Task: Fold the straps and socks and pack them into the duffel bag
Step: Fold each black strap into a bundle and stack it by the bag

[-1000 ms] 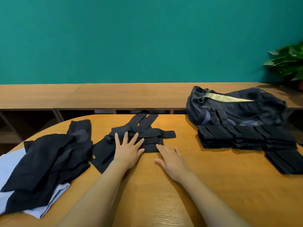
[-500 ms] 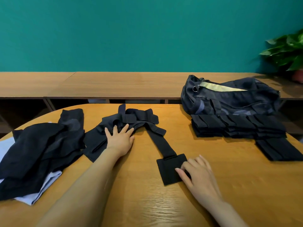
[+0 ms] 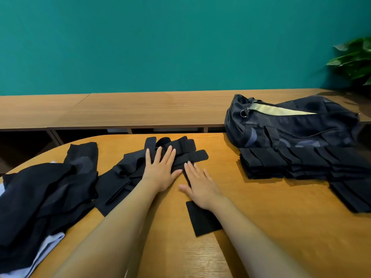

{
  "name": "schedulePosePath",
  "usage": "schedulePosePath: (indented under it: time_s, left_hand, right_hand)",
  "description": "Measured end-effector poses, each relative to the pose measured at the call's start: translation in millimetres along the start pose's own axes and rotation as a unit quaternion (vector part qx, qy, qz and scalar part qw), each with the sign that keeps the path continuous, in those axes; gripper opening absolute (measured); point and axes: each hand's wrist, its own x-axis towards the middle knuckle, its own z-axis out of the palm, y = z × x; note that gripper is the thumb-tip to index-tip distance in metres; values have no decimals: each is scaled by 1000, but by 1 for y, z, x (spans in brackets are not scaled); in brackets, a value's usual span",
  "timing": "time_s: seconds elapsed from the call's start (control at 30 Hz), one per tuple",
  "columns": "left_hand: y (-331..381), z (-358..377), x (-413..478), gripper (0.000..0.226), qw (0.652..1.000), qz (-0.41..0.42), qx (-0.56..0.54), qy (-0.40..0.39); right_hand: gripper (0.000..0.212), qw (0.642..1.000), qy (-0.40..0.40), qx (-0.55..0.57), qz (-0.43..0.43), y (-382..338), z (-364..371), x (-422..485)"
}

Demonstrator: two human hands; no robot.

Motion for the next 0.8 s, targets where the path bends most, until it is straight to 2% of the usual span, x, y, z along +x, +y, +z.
schedulePosePath:
  time_s: [0.1, 0.17, 0.23, 0.4, 0.57, 0.8]
  left_hand:
    - [-5, 14, 9, 71, 998, -41, -35, -23]
    - [-3, 15, 15, 68, 997, -61, -47, -29]
    - [-1, 15, 19, 67, 995, -77, -56, -32]
    - [0, 15, 20, 66, 994, -81, -61, -39]
    - [1, 12, 20, 65, 994, -84, -64, -41]
    - [26, -6, -20, 59, 992, -59, -105, 33]
  right_hand:
    - [78, 1000, -27, -9, 3, 1, 6, -17]
    - [95, 1000, -25, -16, 3, 3, 7, -41]
    - [101, 1000, -9, -18, 19, 5, 6, -67]
    - [100, 998, 9, 2, 63, 6, 7, -119]
    - [79, 995, 13, -31, 89, 10, 14, -144]
    - [120, 995, -16, 15, 96, 7, 6, -135]
